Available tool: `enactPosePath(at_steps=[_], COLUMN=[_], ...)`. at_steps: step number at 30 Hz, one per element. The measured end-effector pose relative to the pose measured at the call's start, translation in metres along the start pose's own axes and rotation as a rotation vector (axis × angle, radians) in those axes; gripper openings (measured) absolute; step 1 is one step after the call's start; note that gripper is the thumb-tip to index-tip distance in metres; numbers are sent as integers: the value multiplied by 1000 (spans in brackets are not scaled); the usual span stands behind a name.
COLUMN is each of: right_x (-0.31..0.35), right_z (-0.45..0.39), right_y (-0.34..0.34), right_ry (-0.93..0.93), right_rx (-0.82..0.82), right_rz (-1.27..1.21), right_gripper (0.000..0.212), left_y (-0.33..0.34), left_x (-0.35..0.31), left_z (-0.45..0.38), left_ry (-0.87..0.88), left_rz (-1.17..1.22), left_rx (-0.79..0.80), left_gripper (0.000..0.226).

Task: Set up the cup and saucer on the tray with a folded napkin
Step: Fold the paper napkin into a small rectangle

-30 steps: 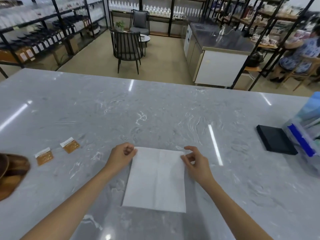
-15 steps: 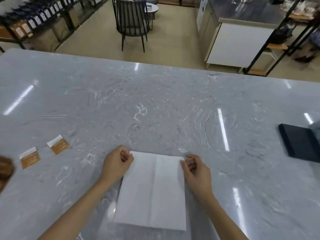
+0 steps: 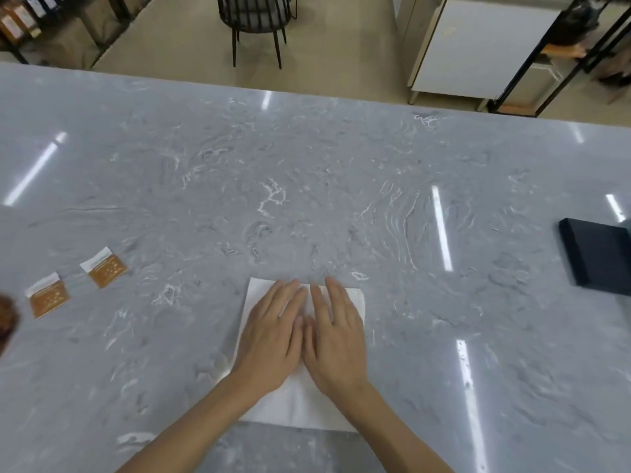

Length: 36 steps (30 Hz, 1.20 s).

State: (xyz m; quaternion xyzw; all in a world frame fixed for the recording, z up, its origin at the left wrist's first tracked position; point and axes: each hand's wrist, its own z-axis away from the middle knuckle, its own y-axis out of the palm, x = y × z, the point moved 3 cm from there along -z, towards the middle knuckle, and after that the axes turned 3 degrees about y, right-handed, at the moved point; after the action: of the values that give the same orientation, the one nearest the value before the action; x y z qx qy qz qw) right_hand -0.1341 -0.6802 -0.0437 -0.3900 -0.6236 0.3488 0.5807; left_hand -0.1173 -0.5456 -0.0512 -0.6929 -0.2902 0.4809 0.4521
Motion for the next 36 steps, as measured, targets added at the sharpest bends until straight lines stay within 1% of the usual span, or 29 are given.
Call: enactPosePath(at_steps=[2, 3, 6, 8, 10, 13, 15, 17, 20, 26, 28, 29, 31, 33, 34, 36], right_x=[-9, -17, -41, -55, -57, -29, -6, 3, -9, -24, -25, -29, -33, -34, -33, -30], right_z=[5, 9, 22, 33, 43, 49, 55, 65, 81, 106, 114, 118, 126, 134, 136, 136], right_y=[11, 13, 8, 0, -7, -8, 2, 8, 3, -15, -24, -28, -34, -36, -36, -38], right_ry=[52, 83, 175, 206, 218, 143, 58, 22, 100, 229, 261, 271, 355, 471, 493, 515], right_rx=[71, 76, 71, 82, 100, 97, 141, 168, 165, 109, 87, 57, 73, 165, 191, 227], right_rz=[87, 131, 193, 219, 225, 152, 101, 144, 215, 217, 223, 215, 116, 39, 49, 89], right_gripper=[57, 58, 59, 60, 63, 62, 59, 57, 60, 70, 67, 60, 48, 47, 44, 40], left_y=[9, 10, 4, -5, -13, -10, 4, 13, 7, -8, -15, -17, -24, -31, -33, -29], left_x=[5, 10, 28, 38, 37, 7, -19, -27, -11, 19, 20, 18, 12, 4, -1, -14], left_z=[7, 11, 25, 39, 51, 55, 60, 70, 86, 120, 124, 121, 101, 68, 49, 10], left_ry=[-32, -31, -11, -28, -28, 68, 127, 126, 75, 26, 28, 38, 89, 205, 282, 415], left_rz=[-132, -177, -205, -243, -257, -131, -113, -175, -191, -204, -204, -200, -185, -148, -128, -102], left_rx=[108, 144, 192, 184, 141, 100, 145, 190, 179, 175, 146, 130, 85, 69, 108, 248], left_gripper=[61, 63, 66, 65, 62, 55, 55, 58, 60, 69, 69, 67, 52, 34, 29, 33])
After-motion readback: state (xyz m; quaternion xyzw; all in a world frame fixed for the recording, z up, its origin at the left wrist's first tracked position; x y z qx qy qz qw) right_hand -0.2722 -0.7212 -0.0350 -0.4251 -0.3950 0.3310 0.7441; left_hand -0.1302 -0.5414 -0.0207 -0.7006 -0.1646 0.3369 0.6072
